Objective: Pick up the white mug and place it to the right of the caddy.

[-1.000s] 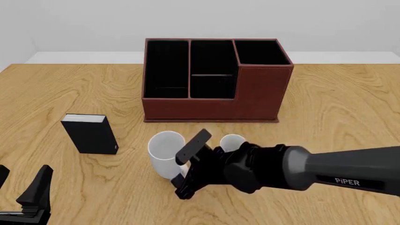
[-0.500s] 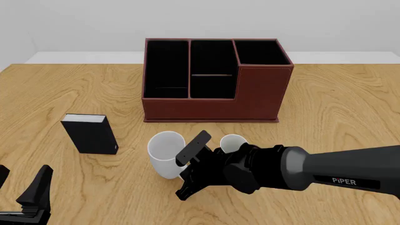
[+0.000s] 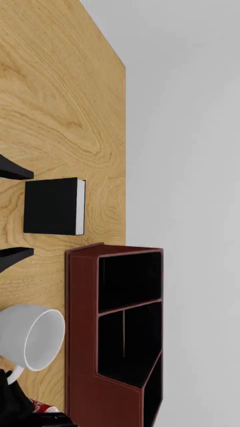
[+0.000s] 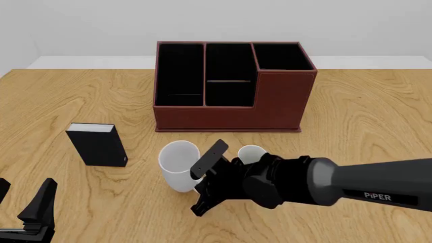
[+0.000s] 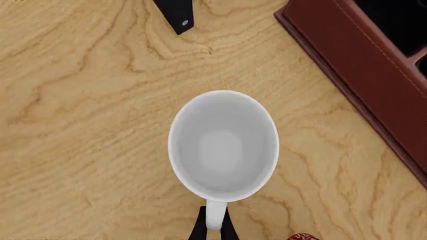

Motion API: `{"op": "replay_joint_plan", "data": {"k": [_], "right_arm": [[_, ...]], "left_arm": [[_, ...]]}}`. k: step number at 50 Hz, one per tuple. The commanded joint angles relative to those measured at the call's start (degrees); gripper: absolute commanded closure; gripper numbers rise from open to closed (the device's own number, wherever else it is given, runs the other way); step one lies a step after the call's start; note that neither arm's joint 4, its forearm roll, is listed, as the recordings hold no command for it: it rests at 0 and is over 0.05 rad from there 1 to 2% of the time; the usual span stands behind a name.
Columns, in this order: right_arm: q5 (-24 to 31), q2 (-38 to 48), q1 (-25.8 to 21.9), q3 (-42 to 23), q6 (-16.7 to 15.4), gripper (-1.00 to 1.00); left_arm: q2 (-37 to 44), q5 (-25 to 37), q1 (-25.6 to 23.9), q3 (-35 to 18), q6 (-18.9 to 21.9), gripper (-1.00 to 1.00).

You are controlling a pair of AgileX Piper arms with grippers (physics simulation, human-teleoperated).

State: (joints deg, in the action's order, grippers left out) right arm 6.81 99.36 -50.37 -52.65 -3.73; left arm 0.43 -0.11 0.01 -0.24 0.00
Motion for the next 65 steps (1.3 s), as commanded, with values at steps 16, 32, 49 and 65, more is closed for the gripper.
{"op": "replay_joint_plan", "data": {"k": [16,32,49,65], "right_arm": [[0.99,-3.20,-0.04,-0.24,-0.50,1.00],[3.13,-8.90,0.45,-0.40,-2.74,1.00],[5.47,-13.98,0.69,-1.10,-4.48,1.00],[7.11,-20.26,3.68,-1.32,-5.69,1.00]], "left_arm": [[0.00,0.00,-0.01,0.00,-0.01,-1.00],[-0.01,0.00,0.00,0.00,0.00,-1.00],[0.01,0.00,0.00,0.00,0.00,-1.00],[-0.01,0.00,0.00,0.00,0.00,-1.00]]}}
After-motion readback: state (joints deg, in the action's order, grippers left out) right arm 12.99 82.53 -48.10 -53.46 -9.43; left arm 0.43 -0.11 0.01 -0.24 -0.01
